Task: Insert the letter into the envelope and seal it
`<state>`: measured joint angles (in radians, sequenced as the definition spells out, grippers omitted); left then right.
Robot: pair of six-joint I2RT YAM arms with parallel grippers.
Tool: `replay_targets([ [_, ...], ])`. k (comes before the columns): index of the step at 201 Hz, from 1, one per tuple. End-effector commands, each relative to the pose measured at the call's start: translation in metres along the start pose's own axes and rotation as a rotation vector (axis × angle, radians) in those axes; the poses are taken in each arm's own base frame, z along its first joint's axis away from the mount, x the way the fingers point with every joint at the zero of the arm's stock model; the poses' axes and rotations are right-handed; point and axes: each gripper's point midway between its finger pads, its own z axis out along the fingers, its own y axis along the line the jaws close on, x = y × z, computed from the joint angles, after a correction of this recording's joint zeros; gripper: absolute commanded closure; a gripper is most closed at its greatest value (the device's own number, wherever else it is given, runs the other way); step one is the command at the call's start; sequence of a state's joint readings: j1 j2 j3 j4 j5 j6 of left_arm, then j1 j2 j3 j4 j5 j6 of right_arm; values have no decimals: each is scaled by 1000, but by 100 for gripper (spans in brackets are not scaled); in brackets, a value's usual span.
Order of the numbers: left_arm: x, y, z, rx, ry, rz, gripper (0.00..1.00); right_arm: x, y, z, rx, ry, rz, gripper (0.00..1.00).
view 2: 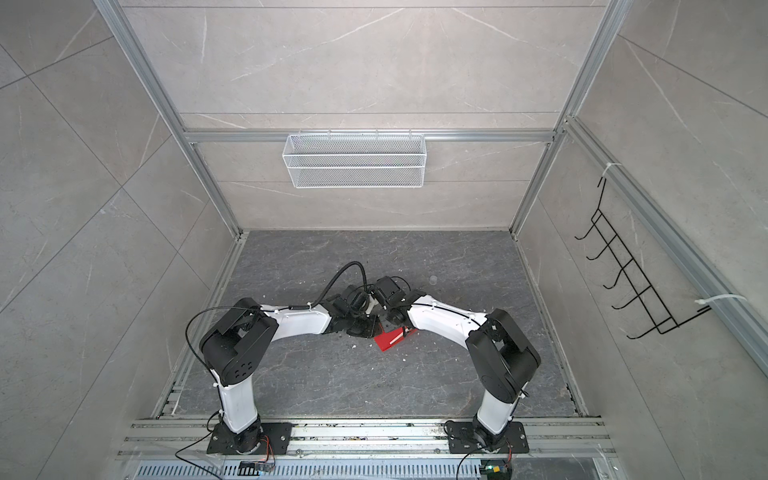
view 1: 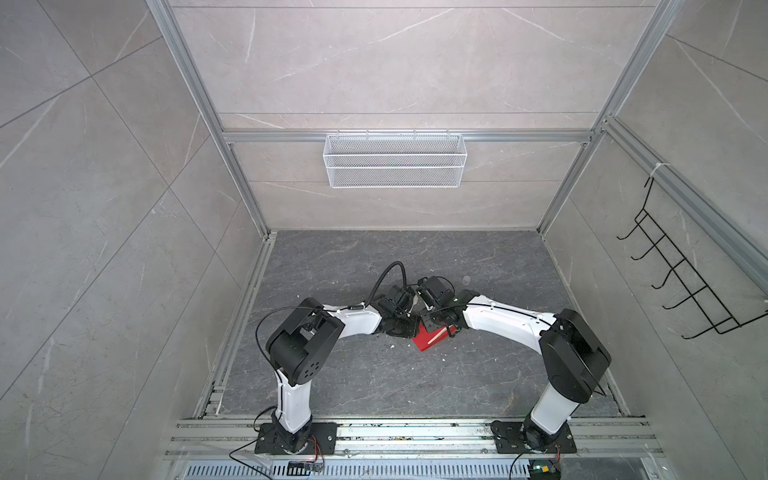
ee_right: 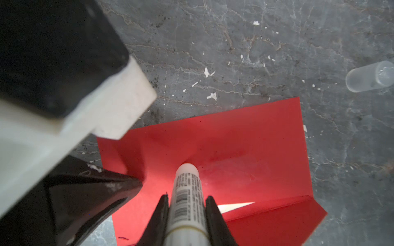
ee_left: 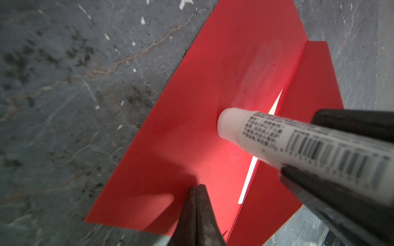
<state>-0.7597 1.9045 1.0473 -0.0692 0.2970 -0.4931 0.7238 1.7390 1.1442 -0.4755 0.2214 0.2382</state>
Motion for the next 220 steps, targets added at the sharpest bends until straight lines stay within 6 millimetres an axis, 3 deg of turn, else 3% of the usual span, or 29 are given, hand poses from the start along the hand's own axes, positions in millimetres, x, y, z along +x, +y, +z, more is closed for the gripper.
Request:
replay_targets([
  [1,87,68,18,-232,270,-71,100,14,-26,14,122,55,-17,100],
  [114,88,68,19,-234,273,-73,100,14,-50,20,160,65,31,100],
  [220,87,68,18,-234,272,-72,100,26,-92,30,202,128,154,100],
])
